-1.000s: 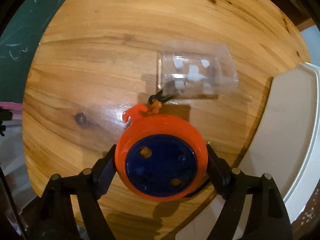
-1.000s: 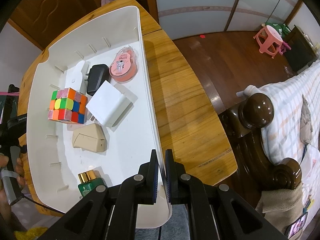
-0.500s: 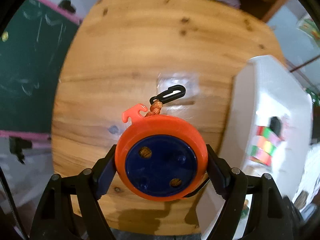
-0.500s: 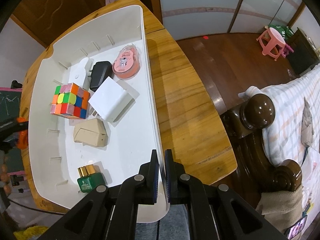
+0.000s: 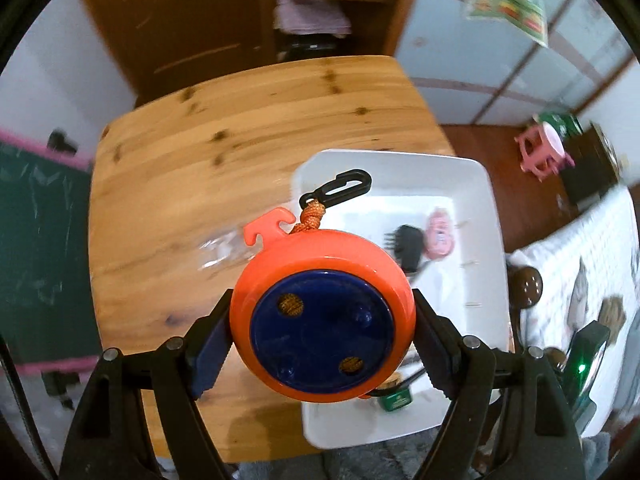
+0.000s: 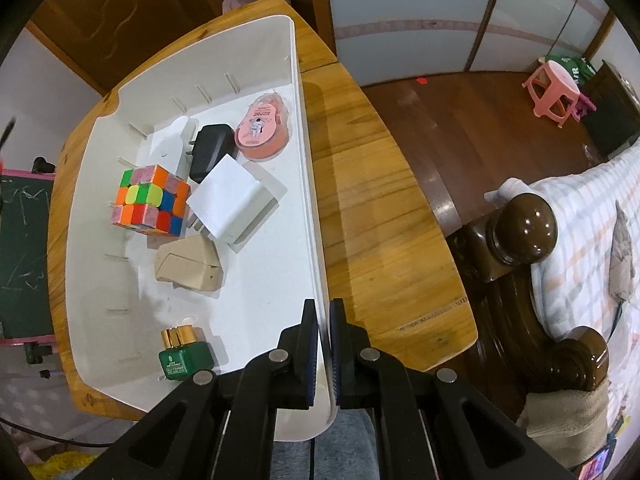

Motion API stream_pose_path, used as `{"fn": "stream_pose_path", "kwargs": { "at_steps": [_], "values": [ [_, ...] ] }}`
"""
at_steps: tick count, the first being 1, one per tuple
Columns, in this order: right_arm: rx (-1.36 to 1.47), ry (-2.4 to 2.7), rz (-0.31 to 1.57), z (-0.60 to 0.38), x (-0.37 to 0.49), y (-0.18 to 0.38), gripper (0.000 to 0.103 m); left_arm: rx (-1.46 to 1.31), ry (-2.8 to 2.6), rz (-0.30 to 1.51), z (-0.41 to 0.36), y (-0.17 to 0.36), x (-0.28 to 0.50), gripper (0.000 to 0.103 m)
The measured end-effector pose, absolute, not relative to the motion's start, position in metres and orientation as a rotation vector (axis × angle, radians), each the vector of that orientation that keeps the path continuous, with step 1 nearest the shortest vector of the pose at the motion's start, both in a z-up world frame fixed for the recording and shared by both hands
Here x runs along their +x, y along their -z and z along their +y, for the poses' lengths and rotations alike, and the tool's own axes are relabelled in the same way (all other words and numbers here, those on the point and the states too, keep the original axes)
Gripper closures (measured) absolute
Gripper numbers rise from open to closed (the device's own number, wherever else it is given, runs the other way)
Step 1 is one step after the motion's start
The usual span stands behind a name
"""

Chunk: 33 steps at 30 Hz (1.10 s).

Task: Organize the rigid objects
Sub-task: 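Carry the orange cord reel into the tray and open the left gripper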

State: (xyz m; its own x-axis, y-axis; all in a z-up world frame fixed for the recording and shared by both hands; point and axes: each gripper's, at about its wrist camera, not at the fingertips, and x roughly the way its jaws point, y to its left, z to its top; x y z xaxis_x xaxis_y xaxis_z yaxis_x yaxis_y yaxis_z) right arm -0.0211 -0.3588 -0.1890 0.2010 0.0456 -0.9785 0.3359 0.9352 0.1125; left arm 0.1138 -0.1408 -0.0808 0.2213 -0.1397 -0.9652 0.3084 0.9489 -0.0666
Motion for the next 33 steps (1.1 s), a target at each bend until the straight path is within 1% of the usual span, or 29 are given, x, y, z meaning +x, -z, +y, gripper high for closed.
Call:
{"fn": "stream_pose_path", "kwargs": {
  "at_steps": [5, 14, 19, 27, 29, 30, 31, 33],
  "values": [
    [0.314, 0.198, 1.353, -0.357, -0.024, 0.188, 0.097, 0.237, 0.373, 1.328, -0.192, 0.101, 0.126, 0.020],
    [0.298, 0.183, 1.347, -0.355, -0.025, 0.188, 0.097, 0.364, 0.364, 1.396, -0.256, 0.175, 0.157, 0.020],
    [0.285, 0.176, 1.348, -0.354, -0.025, 0.187, 0.097, 0.372, 0.345, 1.465, -0.270, 0.206, 0.168, 0.020],
    [0.273, 0.169, 1.356, -0.353, -0.025, 0.188, 0.097, 0.350, 0.319, 1.576, -0.272, 0.234, 0.173, 0.019],
    [0.271, 0.166, 1.358, -0.353, -0.025, 0.188, 0.098, 0.338, 0.320, 1.576, -0.270, 0.234, 0.173, 0.016],
    [0.271, 0.165, 1.358, -0.353, -0.025, 0.188, 0.098, 0.340, 0.323, 1.566, -0.269, 0.232, 0.172, 0.008],
    [0.270, 0.164, 1.359, -0.353, -0.025, 0.188, 0.098, 0.343, 0.327, 1.548, -0.269, 0.228, 0.170, 0.004],
    [0.267, 0.163, 1.361, -0.353, -0.025, 0.188, 0.098, 0.341, 0.339, 1.523, -0.268, 0.221, 0.168, 0.003]
  ]
}}
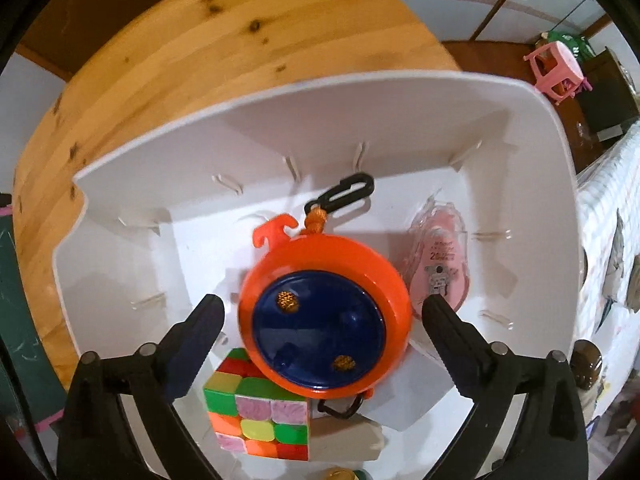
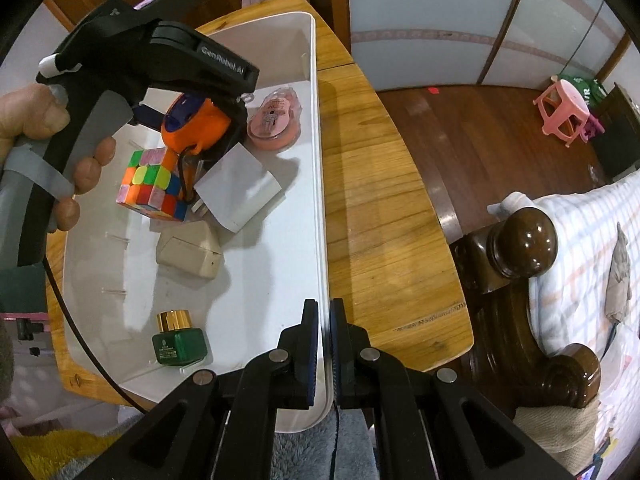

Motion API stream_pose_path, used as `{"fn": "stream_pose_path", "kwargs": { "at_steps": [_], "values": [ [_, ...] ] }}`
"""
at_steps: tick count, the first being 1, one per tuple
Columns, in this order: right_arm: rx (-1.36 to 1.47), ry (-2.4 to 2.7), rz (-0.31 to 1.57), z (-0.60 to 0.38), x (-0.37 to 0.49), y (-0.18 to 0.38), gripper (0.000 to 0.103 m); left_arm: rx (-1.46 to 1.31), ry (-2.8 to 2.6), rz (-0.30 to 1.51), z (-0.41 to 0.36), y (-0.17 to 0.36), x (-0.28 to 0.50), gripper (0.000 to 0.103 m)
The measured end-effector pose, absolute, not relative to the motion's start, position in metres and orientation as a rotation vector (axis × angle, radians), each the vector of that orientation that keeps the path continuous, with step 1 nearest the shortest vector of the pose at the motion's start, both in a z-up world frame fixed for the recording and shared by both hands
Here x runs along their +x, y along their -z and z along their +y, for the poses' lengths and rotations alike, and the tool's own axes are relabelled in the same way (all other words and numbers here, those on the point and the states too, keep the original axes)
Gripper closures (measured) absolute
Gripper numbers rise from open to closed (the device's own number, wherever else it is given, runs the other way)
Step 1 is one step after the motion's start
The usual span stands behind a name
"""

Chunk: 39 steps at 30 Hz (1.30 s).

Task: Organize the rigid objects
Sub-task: 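Carry the orange cord reel into the tray and open the left gripper, then move the left tool back over the table to the clear plastic box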

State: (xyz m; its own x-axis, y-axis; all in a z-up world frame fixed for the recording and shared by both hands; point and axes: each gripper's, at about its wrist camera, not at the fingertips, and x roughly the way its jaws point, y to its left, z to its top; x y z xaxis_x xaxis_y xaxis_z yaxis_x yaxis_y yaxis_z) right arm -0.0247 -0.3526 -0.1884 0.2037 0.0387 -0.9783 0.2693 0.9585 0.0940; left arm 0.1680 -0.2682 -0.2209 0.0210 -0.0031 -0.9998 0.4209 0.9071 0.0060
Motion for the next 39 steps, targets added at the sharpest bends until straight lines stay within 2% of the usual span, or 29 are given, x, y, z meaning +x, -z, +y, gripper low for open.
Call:
{"fn": "stream_pose_path", "kwargs": {
  "at_steps": [21, 39],
  "values": [
    [0.299, 0.166, 1.357, -0.356, -0.026, 0.189, 0.099, 0.330, 0.425, 1.346, -0.232, 0.135, 0.123, 0.003],
    [0.308, 0.216, 1.358, -0.355, -0.026, 0.187, 0.099, 0.190, 0.330, 1.255, -0.095, 0.059, 0.095, 0.003]
  ]
}}
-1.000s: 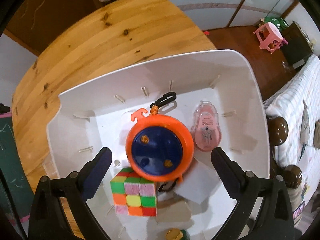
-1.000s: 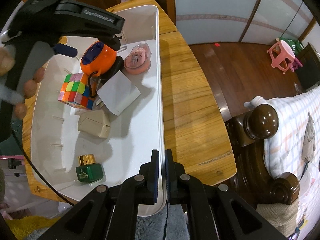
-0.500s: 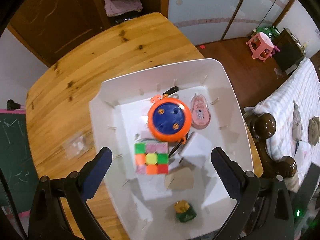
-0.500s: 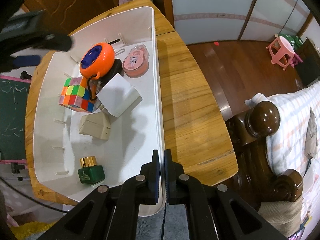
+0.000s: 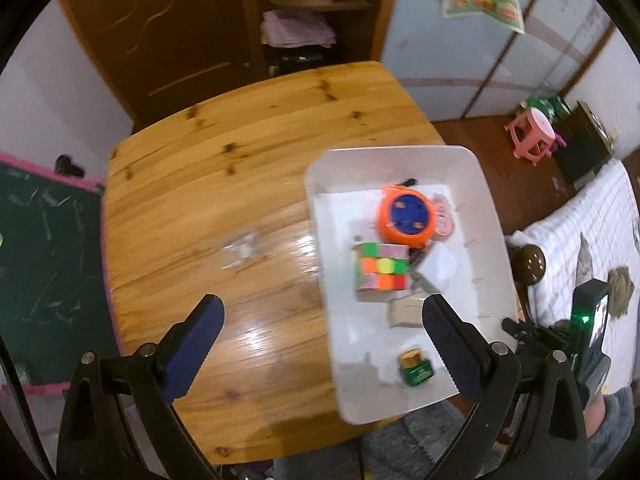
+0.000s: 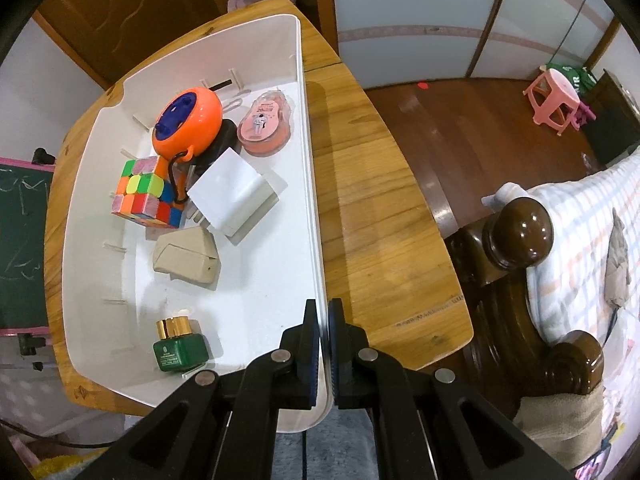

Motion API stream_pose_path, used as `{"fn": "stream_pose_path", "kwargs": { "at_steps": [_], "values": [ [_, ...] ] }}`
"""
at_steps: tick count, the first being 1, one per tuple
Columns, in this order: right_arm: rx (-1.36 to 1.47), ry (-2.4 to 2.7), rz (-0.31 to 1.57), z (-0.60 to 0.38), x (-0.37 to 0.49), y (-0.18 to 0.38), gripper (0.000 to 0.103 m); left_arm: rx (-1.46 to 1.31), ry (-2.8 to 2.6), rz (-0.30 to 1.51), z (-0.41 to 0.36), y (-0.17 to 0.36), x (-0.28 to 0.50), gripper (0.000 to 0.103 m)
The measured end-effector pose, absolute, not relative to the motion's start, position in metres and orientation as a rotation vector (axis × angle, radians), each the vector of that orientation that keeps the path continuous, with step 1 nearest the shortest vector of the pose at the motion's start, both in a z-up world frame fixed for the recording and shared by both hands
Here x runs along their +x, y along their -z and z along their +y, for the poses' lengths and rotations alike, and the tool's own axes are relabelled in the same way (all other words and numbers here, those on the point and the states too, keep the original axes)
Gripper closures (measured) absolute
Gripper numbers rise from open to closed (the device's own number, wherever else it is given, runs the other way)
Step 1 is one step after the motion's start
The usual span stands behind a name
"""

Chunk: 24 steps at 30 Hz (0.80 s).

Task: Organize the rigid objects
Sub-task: 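Move the left tool back over the table to the clear plastic box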

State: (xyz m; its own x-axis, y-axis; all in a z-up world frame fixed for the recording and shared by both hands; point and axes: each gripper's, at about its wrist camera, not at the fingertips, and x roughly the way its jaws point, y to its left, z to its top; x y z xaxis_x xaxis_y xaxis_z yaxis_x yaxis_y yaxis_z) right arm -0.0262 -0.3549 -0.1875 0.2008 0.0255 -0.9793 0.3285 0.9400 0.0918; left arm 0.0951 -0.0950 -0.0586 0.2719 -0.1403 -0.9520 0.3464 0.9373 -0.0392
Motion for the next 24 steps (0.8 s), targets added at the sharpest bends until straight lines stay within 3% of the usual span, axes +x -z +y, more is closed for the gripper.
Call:
{"fn": "stream_pose_path", "kwargs": {
  "at_steps": [7, 18, 24],
  "values": [
    [0.310, 0.247, 1.357, -0.353, -0.027, 0.187, 0.098, 0.115, 0.209, 1.251, -0.037, 0.066, 0.119, 0.003],
    [0.314, 0.311, 1.346, -0.345, -0.030, 0.186, 0.097, 0.286, 0.267, 1.313, -0.025, 0.142, 0.152, 0.003],
    [0.313, 0.356, 1.346, -0.342, -0.029, 0.186, 0.096, 0.084, 0.226, 1.444, -0.014, 0.190, 0.192, 0.003]
  ]
}}
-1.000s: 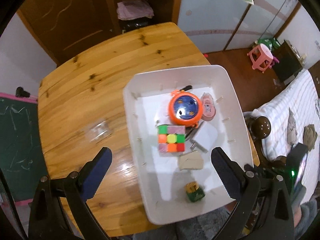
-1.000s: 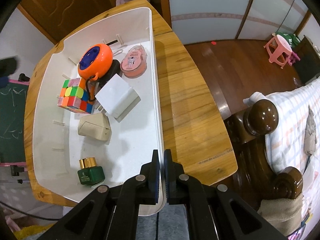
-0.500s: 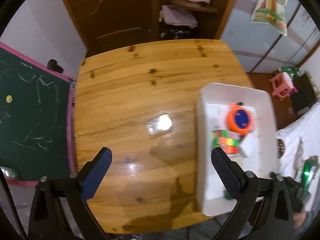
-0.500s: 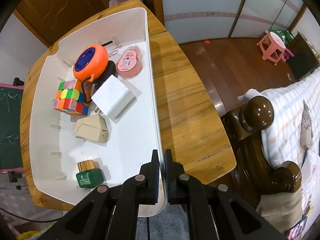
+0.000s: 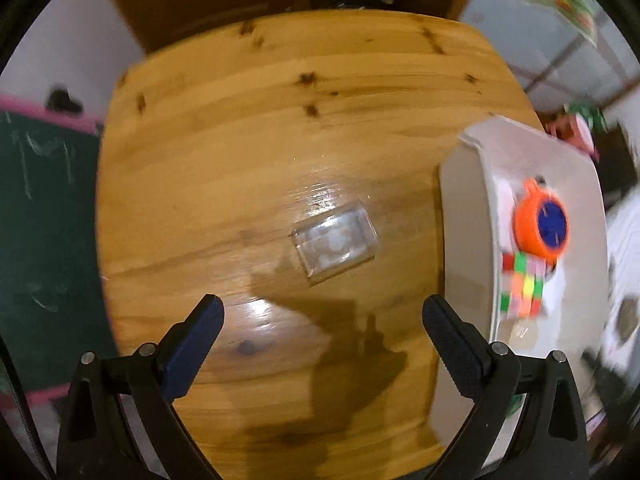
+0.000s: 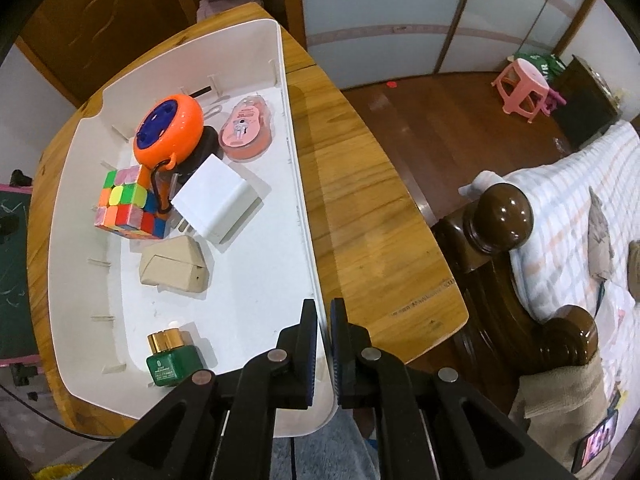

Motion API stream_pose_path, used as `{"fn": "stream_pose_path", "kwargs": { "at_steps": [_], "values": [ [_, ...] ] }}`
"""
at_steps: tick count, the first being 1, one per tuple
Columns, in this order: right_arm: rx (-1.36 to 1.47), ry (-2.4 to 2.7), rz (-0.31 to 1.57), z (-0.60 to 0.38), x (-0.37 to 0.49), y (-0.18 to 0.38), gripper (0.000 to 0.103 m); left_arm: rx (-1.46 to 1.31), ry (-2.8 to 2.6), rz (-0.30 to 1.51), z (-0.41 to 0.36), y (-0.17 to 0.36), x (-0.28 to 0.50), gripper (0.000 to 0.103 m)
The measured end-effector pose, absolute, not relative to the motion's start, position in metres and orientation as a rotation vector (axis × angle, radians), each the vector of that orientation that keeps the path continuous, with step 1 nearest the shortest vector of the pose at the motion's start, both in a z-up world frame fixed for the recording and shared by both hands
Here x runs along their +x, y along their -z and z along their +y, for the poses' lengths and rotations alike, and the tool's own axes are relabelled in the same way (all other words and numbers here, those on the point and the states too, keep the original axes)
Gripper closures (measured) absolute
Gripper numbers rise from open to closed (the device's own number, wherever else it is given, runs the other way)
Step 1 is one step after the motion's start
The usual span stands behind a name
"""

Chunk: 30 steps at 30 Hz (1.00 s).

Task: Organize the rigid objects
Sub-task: 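Move the left tool back over the table to the clear plastic box, then grasp the clear plastic box with the left gripper and lift it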

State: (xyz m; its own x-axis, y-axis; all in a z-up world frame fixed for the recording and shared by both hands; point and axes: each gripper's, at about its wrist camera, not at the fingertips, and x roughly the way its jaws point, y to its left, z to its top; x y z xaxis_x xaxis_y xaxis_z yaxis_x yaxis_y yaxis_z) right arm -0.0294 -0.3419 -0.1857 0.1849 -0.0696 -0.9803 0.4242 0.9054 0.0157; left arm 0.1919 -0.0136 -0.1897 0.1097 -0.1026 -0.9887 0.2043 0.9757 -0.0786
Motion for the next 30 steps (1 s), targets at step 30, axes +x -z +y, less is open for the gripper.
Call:
{"fn": "stream_pose_path", "kwargs": {
  "at_steps": [30],
  "values": [
    [0.339, 0.393, 1.365, -0.342, -0.028, 0.186, 0.095, -0.102, -0.103, 1.554, -0.029, 0.279, 0.224, 0.006]
  ]
}}
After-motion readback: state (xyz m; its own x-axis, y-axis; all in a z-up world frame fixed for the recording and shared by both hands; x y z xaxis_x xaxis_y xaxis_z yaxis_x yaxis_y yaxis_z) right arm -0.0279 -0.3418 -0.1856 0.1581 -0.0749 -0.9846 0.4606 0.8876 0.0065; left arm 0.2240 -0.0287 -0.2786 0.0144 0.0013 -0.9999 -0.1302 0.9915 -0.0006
